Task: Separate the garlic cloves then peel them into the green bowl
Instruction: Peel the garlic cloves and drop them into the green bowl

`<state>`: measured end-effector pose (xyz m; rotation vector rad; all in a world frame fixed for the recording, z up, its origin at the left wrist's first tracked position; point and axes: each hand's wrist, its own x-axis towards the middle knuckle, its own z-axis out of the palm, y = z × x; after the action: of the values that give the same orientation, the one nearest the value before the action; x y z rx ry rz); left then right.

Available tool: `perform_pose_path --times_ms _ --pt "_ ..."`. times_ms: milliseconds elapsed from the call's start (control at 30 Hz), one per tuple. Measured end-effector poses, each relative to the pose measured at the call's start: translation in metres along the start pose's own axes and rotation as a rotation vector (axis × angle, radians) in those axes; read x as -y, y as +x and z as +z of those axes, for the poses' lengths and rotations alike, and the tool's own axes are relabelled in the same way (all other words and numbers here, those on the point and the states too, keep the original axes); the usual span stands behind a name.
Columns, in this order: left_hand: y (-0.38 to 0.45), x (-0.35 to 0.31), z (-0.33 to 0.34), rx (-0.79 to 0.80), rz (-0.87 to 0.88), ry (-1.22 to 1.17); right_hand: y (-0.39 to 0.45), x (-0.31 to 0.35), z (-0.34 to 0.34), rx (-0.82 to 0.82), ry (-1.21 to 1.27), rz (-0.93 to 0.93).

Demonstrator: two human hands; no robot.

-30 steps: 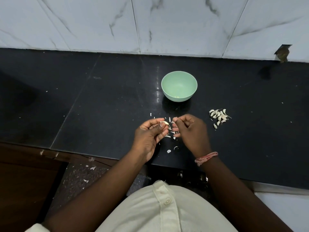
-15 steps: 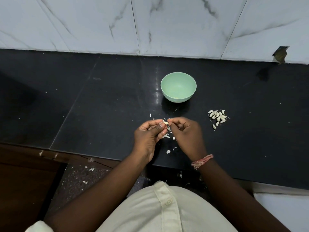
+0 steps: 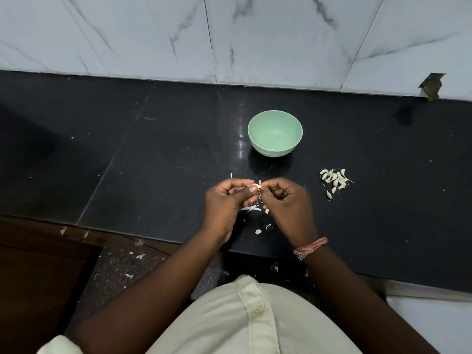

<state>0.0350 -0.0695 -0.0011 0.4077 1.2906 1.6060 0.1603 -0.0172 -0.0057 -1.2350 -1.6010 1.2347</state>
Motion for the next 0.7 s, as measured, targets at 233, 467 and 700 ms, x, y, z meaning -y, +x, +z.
perform_pose_path --times_ms 233,467,700 --pt "0.0037 -0.0065 -0.0041 0.047 0.098 0.205 -0.0009 0.0044 -0.0043 0.019 0.009 -0.02" --pt "0.003 -0.0023 -0.0048 0.027 0.13 0.237 -0.0016 0.0052 -0.0036 0.043 -0.099 -0.103" --pt "0.0049 -0.0009 -0.004 0.077 0.109 0.146 0.0003 0.0109 -0.0033 0.057 -0.025 -0.028"
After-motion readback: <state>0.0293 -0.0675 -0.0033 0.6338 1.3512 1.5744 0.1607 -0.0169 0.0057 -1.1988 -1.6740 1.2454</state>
